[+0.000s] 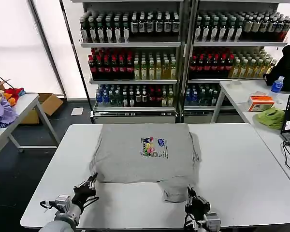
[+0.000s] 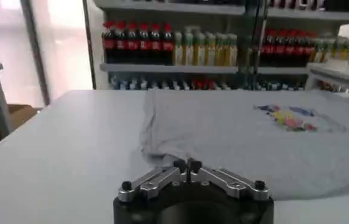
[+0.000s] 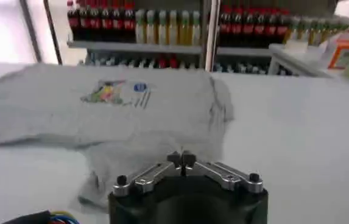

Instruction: Fold and organize the clothes.

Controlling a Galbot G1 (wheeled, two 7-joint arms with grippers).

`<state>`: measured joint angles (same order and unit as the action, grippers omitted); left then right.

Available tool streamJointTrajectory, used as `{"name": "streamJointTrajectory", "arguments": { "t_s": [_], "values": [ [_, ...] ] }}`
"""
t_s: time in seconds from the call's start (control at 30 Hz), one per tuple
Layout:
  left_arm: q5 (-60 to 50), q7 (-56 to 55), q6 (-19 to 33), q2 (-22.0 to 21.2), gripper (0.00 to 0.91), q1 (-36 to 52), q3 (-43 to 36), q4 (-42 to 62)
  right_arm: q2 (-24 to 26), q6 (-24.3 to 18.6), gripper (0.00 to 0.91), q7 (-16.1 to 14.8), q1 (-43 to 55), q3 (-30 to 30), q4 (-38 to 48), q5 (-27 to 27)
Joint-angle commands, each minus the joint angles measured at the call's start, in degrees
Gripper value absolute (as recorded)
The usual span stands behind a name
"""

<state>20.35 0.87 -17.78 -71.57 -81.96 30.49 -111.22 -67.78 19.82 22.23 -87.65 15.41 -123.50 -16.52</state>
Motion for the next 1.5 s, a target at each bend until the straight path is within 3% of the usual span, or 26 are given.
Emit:
{"name": "streamJointTrajectory", "arguments": {
  "t_s": [0.03,0.47,1.03,1.5],
  "values": [
    [0.2,0.0,3.3,-0.7,0.0,2.0,-0.1,0.3,-0.1,-2.4,0.0,-1.1,1.9,2.1,-0.1,1.4],
    [1.9,-0.8,5.0,0.2,0.0,11.0,-2.5,6.4,-1.0,-2.4,0.0,-3.0,15.0,3.5,6.7,0.5],
    [2.1,-2.0,4.3,0.7,0.0,21.7,-6.8,20.3,-3.3,-0.5,0.0,-1.9,33.3,0.3,22.8,0.9],
    [2.9,-2.1,3.5,2.6,0.0,28.5,-11.7,26.9,-4.6,2.5,0.0,-2.4,39.9,-3.4,31.3,0.6]
  ]
}}
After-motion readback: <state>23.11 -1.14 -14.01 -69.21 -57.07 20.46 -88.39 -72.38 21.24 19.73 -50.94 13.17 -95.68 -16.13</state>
